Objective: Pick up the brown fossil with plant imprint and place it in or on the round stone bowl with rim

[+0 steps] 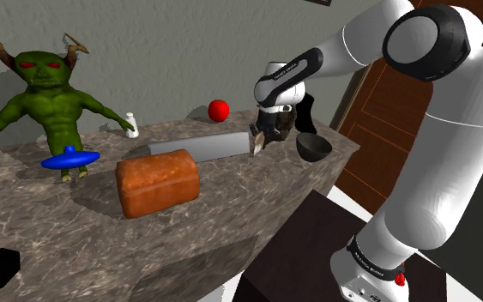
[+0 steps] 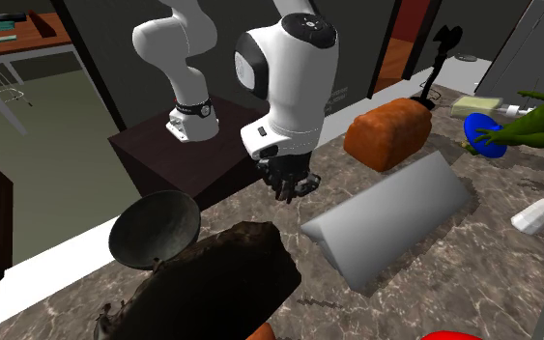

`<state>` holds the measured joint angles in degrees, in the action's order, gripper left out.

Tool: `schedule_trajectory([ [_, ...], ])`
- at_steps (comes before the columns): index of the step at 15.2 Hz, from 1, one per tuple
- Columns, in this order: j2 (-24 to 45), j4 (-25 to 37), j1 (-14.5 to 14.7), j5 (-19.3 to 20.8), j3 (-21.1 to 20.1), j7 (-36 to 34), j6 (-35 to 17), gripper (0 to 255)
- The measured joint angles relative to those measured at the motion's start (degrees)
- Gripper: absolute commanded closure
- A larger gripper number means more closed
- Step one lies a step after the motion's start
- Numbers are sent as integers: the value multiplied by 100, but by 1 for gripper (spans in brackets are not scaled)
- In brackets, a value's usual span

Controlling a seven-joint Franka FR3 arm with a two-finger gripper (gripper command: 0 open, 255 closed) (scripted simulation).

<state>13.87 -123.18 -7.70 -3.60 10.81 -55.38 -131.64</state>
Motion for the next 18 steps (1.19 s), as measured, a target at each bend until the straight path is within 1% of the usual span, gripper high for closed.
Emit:
schedule_trajectory([
  [18, -791, 489, 50, 216, 44, -164, 1262, 255],
])
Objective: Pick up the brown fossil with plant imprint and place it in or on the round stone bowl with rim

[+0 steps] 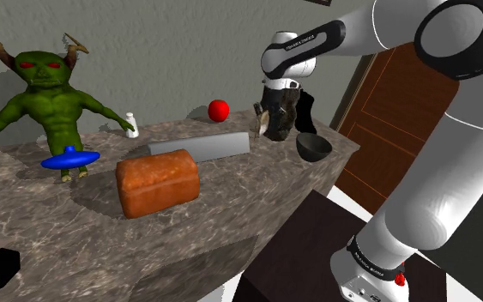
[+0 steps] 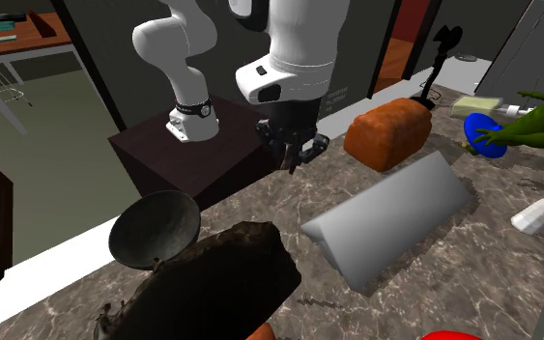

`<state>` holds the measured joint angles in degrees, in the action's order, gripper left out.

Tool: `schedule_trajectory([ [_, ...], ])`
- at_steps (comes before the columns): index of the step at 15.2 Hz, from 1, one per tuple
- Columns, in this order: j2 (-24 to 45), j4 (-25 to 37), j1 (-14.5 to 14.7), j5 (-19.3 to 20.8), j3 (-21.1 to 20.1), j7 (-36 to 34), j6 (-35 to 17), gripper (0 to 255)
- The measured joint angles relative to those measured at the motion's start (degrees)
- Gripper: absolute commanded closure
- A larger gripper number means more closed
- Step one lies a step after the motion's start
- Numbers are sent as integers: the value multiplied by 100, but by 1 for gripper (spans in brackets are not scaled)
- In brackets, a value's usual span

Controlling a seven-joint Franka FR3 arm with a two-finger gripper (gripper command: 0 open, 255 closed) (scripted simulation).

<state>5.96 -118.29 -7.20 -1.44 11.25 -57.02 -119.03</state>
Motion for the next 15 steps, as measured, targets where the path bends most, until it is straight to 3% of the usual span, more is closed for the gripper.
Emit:
schedule_trajectory([
  [15, -155, -110, -1018, 151, 903, 1835, 36, 255],
])
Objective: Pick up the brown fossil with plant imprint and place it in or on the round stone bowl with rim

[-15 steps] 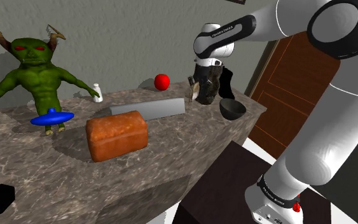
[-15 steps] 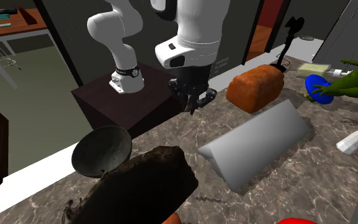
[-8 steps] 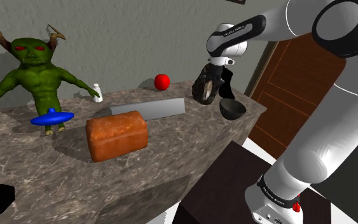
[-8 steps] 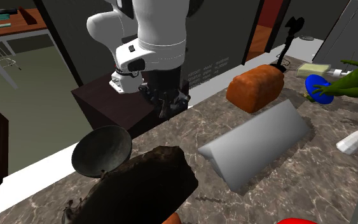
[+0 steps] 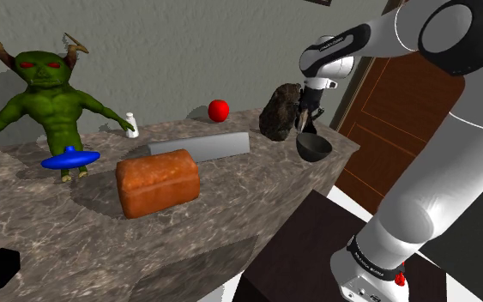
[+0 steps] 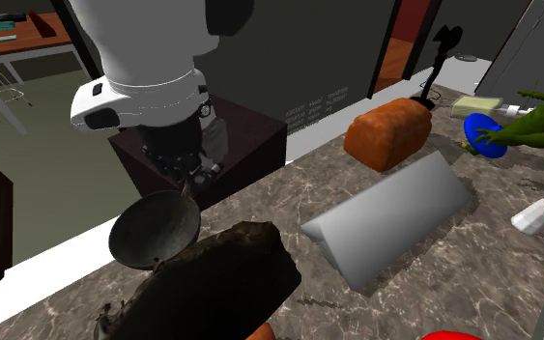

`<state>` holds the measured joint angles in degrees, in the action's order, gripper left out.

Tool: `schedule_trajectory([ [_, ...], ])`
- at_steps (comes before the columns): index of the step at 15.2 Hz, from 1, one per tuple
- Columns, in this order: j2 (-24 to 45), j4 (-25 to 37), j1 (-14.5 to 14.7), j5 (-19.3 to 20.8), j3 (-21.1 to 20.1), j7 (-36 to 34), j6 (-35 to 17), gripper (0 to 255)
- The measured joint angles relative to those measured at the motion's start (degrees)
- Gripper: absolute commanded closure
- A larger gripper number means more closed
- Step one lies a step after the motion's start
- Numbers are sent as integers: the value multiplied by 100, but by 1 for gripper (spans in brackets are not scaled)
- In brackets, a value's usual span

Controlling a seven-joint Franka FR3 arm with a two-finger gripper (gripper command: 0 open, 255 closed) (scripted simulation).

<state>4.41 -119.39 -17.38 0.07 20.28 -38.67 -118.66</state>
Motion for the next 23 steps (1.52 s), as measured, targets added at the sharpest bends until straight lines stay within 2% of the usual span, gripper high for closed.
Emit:
schedule_trajectory([
  [9, 447, 548, -657, -148, 486, 1209, 118, 255],
  [23, 1028, 164, -777, -448, 437, 1457, -792, 255],
])
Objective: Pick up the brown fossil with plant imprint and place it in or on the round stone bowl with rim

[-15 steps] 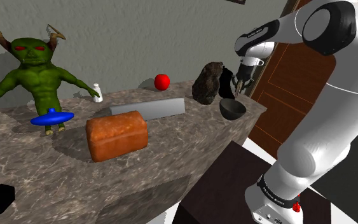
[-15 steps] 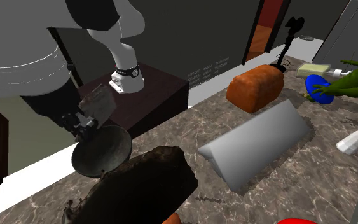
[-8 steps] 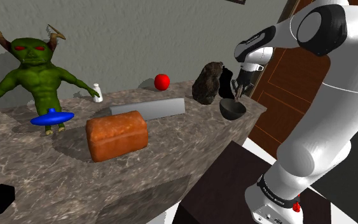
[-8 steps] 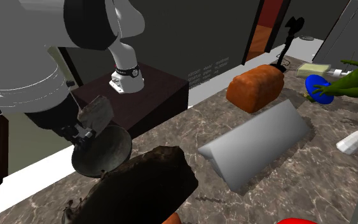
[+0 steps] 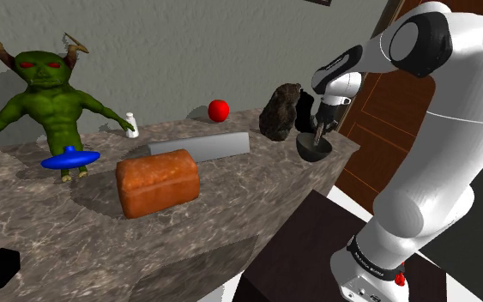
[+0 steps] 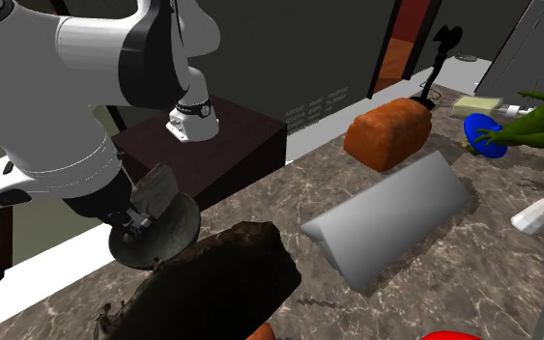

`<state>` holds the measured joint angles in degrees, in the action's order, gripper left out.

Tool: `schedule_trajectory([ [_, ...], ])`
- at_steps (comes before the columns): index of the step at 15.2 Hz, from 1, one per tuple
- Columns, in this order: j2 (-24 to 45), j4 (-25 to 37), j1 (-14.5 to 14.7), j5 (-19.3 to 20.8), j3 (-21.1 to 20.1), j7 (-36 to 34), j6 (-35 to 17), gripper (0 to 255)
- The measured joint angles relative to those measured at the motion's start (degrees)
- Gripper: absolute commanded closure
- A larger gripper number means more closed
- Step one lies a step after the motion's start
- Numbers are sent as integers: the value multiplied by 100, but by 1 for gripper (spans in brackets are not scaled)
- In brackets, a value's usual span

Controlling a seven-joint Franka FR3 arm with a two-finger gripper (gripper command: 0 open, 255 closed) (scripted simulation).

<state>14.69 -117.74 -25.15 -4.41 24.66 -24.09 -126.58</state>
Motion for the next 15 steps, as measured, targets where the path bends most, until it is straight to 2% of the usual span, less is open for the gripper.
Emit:
schedule_trajectory([
  [7, 32, -46, -5, -19, -6, 12, -77, 255],
  [8, 32, -46, -5, -19, -6, 12, -77, 0],
  [15, -13, -4, 5, 6, 1, -8, 3, 0],
])
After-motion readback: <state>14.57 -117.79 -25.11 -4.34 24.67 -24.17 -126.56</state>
